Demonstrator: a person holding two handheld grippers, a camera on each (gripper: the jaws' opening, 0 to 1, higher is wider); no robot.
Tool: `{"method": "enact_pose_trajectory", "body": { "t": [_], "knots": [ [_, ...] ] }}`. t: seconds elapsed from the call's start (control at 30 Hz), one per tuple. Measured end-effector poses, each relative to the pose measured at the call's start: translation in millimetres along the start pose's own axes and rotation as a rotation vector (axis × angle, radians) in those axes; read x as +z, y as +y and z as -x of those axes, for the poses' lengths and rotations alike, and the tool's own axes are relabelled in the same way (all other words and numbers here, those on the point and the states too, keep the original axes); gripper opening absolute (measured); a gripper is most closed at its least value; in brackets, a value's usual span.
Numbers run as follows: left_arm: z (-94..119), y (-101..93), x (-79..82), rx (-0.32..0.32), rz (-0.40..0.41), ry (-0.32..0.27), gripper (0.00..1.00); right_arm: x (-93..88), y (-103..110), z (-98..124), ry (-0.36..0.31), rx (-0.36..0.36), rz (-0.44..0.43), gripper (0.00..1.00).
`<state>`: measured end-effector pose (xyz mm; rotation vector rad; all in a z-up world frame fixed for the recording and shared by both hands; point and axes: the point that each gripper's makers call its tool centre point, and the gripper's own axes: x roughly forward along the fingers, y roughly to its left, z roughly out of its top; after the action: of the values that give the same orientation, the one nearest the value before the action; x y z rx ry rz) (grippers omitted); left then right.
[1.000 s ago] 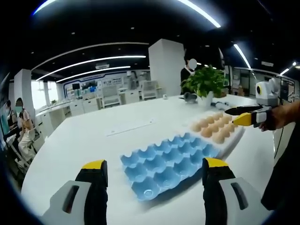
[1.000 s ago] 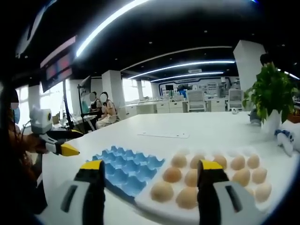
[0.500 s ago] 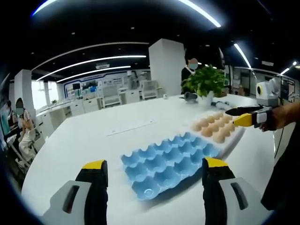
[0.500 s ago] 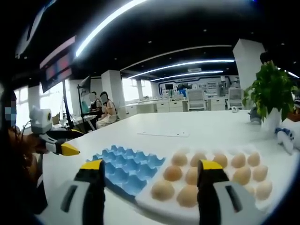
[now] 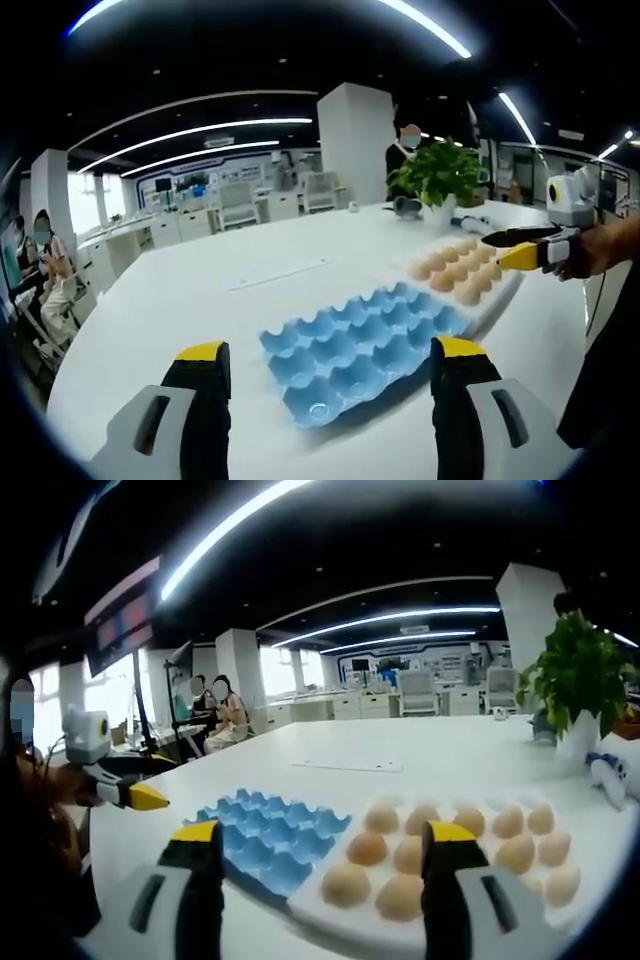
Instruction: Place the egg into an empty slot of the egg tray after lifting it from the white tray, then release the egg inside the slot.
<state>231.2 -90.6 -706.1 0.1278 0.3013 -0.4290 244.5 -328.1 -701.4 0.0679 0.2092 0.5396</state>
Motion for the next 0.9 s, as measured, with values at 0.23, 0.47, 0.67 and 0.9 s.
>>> {"method": "enact_pose_trajectory", "body": {
  "t": [0.23,0.47,0.67,0.9],
  "knots": [
    [2,0.2,6.4,0.007,-0.012,-0.027,0.84,3.7,-7,11,-0.022,-0.038,0.006,0.83],
    [3,-2.0,-7.9,-0.001,-0.001,0.012,0.84,-10.3,-14,21,0.016,-0.076,0.024,0.83],
    [4,2.9,-7.3,0.02,0.009,0.016,0.84,-9.9,-22,16,0.021,-0.127,0.037,0.79],
    [3,8.0,-6.6,0.032,0.028,0.014,0.83,-11.5,-23,13,0.048,-0.131,0.054,0.77]
  ]
}}
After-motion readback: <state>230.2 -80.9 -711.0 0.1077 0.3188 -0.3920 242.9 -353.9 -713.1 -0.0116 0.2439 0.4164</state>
